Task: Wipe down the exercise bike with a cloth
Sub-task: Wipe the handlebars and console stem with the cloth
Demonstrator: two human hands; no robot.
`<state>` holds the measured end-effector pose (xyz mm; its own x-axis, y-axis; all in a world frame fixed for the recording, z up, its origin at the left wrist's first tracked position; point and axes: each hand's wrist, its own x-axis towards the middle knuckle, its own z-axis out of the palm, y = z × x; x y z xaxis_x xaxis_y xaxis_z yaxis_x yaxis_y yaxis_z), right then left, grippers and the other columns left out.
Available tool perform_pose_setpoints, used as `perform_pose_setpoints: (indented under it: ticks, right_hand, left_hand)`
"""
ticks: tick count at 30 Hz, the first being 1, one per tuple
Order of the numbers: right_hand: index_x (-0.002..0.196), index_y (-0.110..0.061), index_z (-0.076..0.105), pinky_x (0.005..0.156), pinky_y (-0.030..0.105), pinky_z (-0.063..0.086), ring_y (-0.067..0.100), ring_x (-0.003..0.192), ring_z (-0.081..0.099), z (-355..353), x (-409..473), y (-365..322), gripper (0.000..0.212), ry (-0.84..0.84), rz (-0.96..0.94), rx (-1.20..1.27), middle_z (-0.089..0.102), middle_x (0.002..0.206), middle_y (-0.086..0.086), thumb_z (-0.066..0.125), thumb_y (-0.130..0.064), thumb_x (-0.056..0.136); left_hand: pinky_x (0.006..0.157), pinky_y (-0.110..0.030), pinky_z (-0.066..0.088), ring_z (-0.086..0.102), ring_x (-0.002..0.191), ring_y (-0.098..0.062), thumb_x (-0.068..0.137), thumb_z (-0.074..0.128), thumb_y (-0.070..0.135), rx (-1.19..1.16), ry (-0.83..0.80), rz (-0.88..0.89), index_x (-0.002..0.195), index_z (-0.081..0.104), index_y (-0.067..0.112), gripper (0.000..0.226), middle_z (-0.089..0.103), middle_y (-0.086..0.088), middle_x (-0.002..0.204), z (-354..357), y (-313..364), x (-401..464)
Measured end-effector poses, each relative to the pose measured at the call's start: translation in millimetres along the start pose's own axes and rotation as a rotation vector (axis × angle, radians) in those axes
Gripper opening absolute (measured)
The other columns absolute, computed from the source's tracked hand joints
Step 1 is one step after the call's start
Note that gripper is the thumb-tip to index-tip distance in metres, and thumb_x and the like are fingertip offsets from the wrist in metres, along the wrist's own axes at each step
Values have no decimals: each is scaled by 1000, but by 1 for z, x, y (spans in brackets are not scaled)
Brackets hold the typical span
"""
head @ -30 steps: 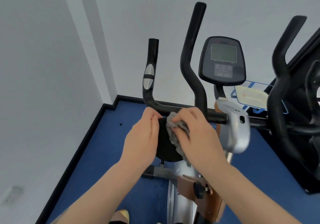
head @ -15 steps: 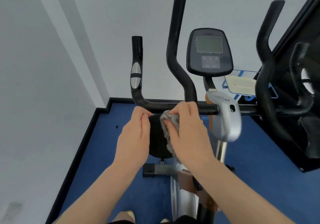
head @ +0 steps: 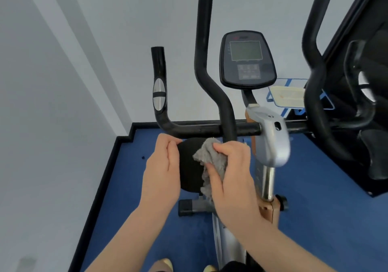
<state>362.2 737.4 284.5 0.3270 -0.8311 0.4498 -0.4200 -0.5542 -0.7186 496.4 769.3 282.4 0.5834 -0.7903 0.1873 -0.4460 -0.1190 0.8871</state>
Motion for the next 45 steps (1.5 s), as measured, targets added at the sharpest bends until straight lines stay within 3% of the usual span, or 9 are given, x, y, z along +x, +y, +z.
perform_pose_setpoints:
  ticks: [5,11,15,20,25,30,34,39,45]
  right_hand:
    - [111,-20,47,65,31,48,11,79,53,-2,36,-6,18,-86,24,-145,40,112,-8,57,-22,95]
    - [108,-13,53,60,40,52,19,77,53,-11,19,-6,23,-177,-86,-208,43,114,3,64,-7,88]
    - [101,-17,56,80,38,42,17,93,45,-6,59,-9,13,-216,-158,-251,51,105,-2,62,-24,92]
    - [90,-16,75,80,39,46,16,94,54,-18,21,8,20,-111,-300,-159,68,97,-8,83,-13,72]
    - [92,-22,77,90,30,36,15,96,56,-2,43,1,23,-121,-273,-132,70,92,-12,83,-12,72]
    - [92,-23,77,86,38,45,16,90,63,-20,43,15,27,-311,-547,-113,71,91,-11,81,-8,70]
    - [94,-18,76,82,39,48,19,90,64,-2,55,0,21,-272,-481,-77,71,95,-5,78,-11,74]
    - [91,-19,77,85,39,46,20,91,61,-29,52,24,31,-474,-763,-135,70,95,-6,81,0,67]
    - [87,-16,77,83,38,46,19,86,63,-7,49,4,21,-360,-666,-118,71,92,-5,79,-4,71]
  left_hand:
    - [58,-43,45,53,70,-17,103,31,31,9,-18,15,89,53,36,27,58,5,77,-1,-3,1]
    - [56,-33,40,53,70,-20,105,34,26,-14,-24,10,86,53,37,28,59,3,76,-2,-3,1]
    - [52,-31,37,49,61,-16,105,32,25,-1,-37,51,88,53,35,29,57,5,72,-2,-7,3]
    - [60,-13,45,59,74,-6,99,33,36,-127,-48,48,90,57,33,26,64,13,83,-2,-11,3]
    - [77,-18,48,62,89,-12,101,38,31,-340,-111,70,100,63,18,28,66,4,92,-5,-17,0]
    - [81,-17,47,62,94,-13,100,39,31,-410,-171,33,103,64,16,29,67,0,98,-9,-17,-1]
    - [86,-20,46,61,98,-14,99,38,26,-435,-190,33,105,61,9,30,66,-5,102,-10,-14,2]
    - [84,-24,48,60,95,-17,98,38,30,-412,-168,13,104,62,9,32,66,-6,100,-8,-14,1]
    - [85,-27,49,61,96,-23,100,37,28,-421,-166,36,105,61,10,30,66,-6,98,-6,-16,2]
